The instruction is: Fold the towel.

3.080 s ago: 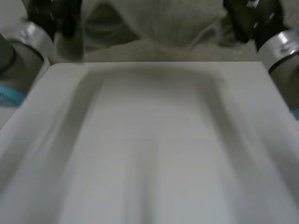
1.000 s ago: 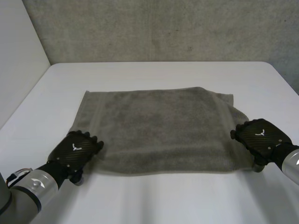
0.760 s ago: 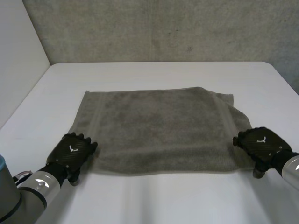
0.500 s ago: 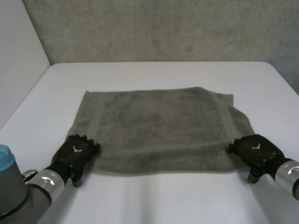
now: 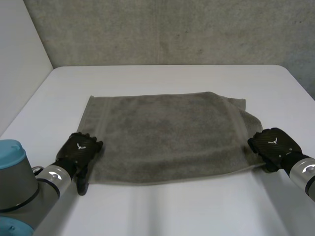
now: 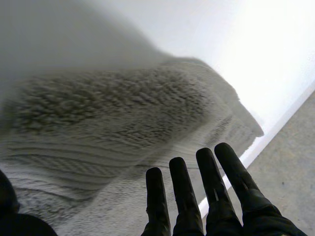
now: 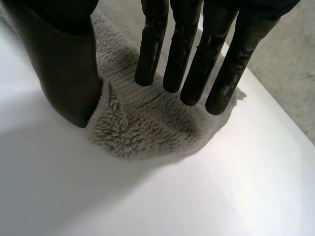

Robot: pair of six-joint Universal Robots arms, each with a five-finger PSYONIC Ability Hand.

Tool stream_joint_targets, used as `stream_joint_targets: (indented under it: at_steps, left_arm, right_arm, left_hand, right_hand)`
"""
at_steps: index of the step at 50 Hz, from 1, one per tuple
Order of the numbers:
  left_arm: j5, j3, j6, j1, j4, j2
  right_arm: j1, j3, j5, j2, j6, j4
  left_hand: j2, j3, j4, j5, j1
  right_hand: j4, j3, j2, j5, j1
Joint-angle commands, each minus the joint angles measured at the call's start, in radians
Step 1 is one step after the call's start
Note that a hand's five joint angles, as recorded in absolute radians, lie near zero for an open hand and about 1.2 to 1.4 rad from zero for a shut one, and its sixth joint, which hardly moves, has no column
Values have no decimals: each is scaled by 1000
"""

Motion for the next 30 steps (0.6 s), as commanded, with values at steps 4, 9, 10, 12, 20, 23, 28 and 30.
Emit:
stream_joint_targets:
  at_steps: [4, 9, 10, 12, 20, 23, 28, 30]
  left_arm:
    - [-7, 10, -2, -2, 12, 0]
    - [-8, 3, -6, -4, 12, 1]
    - [-8, 3, -6, -4, 12, 1]
    - [-7, -4, -8, -13, 12, 7]
    - [-14, -4, -3, -28, 76, 16]
    - [-48, 3, -3, -28, 104, 18]
    - [-114, 22, -2, -28, 122, 18]
    - [-128, 28, 0, -30, 125, 16]
  right_arm:
    - [33, -38, 5, -2, 103, -15]
    - [52, -51, 14, -2, 134, -15]
    - [52, -52, 14, -2, 134, -15]
    - [56, -53, 33, -2, 142, -15]
    - [67, -53, 44, 0, 142, -15]
    - [61, -52, 44, 0, 143, -18]
    - [59, -55, 51, -8, 143, -23]
    - [59, -56, 57, -12, 143, -22]
  left_hand:
    - [5, 17, 2, -136, 8]
    - [49, 61, 46, -93, 52]
    - [49, 61, 47, -92, 52]
    - [87, 99, 85, -54, 90]
    - [199, 211, 196, 57, 202]
    - [199, 211, 196, 57, 202]
    - [211, 222, 208, 69, 213]
    - [234, 246, 231, 92, 237]
  right_hand:
    - [195, 194, 197, 204, 195]
    - [204, 203, 206, 213, 204]
    - [204, 203, 206, 213, 204]
    - [204, 203, 206, 213, 204]
    - [204, 203, 206, 213, 204]
    - [215, 214, 218, 225, 216]
    - [248, 247, 250, 257, 248]
    - [248, 247, 250, 257, 248]
